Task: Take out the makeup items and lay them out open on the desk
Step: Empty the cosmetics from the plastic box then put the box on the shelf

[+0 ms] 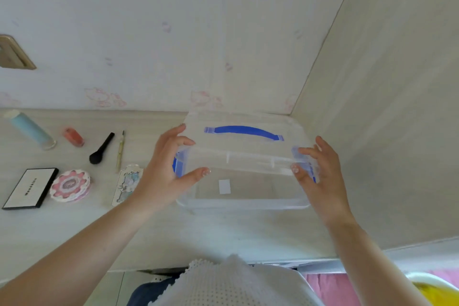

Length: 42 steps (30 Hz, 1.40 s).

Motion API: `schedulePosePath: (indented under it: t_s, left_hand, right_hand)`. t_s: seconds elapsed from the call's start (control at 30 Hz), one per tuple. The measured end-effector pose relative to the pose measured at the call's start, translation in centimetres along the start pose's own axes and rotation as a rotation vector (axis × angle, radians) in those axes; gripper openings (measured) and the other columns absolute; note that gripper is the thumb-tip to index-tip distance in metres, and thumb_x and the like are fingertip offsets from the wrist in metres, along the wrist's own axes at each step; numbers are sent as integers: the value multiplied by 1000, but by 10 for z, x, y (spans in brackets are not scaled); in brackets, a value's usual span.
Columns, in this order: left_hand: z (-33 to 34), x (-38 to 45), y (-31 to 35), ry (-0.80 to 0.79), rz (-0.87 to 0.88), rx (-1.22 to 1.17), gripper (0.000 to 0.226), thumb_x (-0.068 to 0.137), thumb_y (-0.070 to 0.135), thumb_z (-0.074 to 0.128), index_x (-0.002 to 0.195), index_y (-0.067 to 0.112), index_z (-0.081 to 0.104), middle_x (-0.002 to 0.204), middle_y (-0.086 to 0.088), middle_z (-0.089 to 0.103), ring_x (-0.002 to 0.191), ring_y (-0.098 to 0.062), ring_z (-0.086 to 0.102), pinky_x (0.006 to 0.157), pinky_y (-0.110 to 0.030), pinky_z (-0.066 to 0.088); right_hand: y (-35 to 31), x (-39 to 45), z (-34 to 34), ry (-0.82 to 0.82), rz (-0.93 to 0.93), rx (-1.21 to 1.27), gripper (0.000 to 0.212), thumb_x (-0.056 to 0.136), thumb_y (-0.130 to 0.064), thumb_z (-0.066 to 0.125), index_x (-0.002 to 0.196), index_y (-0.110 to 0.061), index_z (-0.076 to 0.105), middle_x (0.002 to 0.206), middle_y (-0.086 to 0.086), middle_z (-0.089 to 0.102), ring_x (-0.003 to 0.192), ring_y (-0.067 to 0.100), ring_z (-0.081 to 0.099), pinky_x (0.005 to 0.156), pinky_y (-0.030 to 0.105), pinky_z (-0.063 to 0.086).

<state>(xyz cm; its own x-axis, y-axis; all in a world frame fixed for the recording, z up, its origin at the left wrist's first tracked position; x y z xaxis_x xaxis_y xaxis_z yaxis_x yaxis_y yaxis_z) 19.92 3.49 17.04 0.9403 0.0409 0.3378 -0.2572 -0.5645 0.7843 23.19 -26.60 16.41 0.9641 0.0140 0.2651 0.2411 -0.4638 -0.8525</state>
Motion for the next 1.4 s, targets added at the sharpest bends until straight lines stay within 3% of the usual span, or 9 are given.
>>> schedulePosePath:
  t_s: [0.2,0.37,0.53,0.73,0.87,0.97,1.07,1.2,1.4]
  left_hand:
    - [11,-38,-11,-8,-9,58,51,61,17,85,99,10,52,141,5,26,133,9,22,99,0,23]
    - [19,-56,3,15,-76,74,46,63,42,71,96,16,51,142,-5,32,136,-28,31,105,-36,32]
    - [22,-59,4,35,-99,129,50,63,36,77,91,1,55,140,-14,38,132,-34,34,103,-56,36]
    - [22,-67,-2,-13,-68,210,56,67,53,65,87,1,56,137,-8,41,129,-38,38,108,-9,8]
    - [23,-66,-9,28,-75,72,42,75,51,65,102,21,52,146,-3,33,141,-22,24,109,-14,16]
    - [20,-57,-15,181,-352,-146,53,81,47,61,127,25,44,151,5,26,140,-4,22,101,-9,29]
    - [21,-45,-20,193,-665,-422,27,78,45,65,102,44,51,109,19,49,108,-10,48,84,-22,41]
    - [25,-41,-18,112,-653,-590,14,87,32,59,82,44,65,86,20,69,84,3,65,81,-27,43]
    - [23,-40,-14,223,-557,-513,28,89,17,59,107,37,64,103,12,71,93,-3,66,80,-20,51]
  right_hand:
    - [7,-27,-1,-43,-42,-72,36,76,-18,73,91,-44,54,144,-11,29,130,-15,26,102,3,21]
    - [19,-36,8,25,41,-39,30,83,-15,66,91,-43,57,140,-11,34,125,-21,27,93,-5,20]
    - [17,-32,12,61,70,-45,30,87,-19,62,92,-48,57,138,-16,37,127,-13,30,96,-4,19]
    - [19,-42,17,78,114,-15,34,87,-18,61,91,-51,57,136,-16,38,125,-14,33,93,-5,21]
    - [21,-41,18,133,137,12,37,87,-21,60,101,-54,52,136,-18,37,125,-12,34,95,0,25]
    - [32,-37,16,189,349,104,44,88,-32,58,124,-50,42,138,-20,36,122,-4,38,95,16,29]
    - [47,-31,18,128,599,349,56,89,-31,56,139,-37,31,132,-11,44,119,5,45,97,26,32]
    - [47,-28,22,50,679,618,36,91,-23,53,127,-25,51,112,-1,61,103,13,59,91,33,45]
    - [45,-29,16,156,586,450,40,85,-29,64,119,-42,49,109,-12,66,98,2,61,84,23,43]
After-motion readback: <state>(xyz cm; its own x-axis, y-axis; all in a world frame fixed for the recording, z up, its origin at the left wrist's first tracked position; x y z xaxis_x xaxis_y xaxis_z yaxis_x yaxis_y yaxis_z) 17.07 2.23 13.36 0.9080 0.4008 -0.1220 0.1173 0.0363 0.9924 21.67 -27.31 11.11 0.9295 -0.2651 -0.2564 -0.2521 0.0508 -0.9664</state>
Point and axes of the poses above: each hand's wrist, its own x-axis towards the middle knuckle, its own z-axis out of the palm, y = z × x, the point moved 2 cm from there along x, towards the middle knuckle
